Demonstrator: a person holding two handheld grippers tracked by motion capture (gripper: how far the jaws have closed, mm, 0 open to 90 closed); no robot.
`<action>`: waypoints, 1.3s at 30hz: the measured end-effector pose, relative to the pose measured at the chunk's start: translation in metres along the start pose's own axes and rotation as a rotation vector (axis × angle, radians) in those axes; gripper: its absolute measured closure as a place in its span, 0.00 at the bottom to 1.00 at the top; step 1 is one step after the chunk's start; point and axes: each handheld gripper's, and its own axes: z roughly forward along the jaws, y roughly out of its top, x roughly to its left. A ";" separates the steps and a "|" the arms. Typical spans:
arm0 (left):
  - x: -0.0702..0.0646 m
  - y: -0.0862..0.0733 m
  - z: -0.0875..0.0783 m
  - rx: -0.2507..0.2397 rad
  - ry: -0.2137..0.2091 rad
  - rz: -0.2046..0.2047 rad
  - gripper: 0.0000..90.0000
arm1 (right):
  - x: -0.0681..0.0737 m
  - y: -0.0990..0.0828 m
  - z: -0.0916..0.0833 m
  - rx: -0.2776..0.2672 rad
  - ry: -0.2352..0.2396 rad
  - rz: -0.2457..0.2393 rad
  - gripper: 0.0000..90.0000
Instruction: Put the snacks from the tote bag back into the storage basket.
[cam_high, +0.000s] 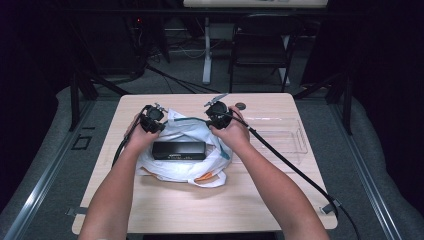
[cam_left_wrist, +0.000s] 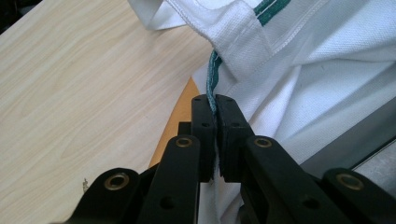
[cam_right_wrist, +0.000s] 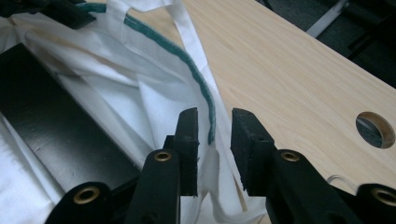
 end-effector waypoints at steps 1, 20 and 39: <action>0.000 0.000 0.000 0.001 0.000 -0.001 0.97 | 0.002 -0.002 0.000 0.006 -0.004 -0.008 0.80; 0.000 -0.002 0.007 -0.002 -0.014 -0.016 0.97 | 0.004 -0.013 0.015 0.083 -0.044 -0.044 0.89; -0.001 -0.004 0.013 0.013 -0.053 -0.008 0.90 | 0.002 -0.021 0.025 0.139 -0.051 -0.031 0.91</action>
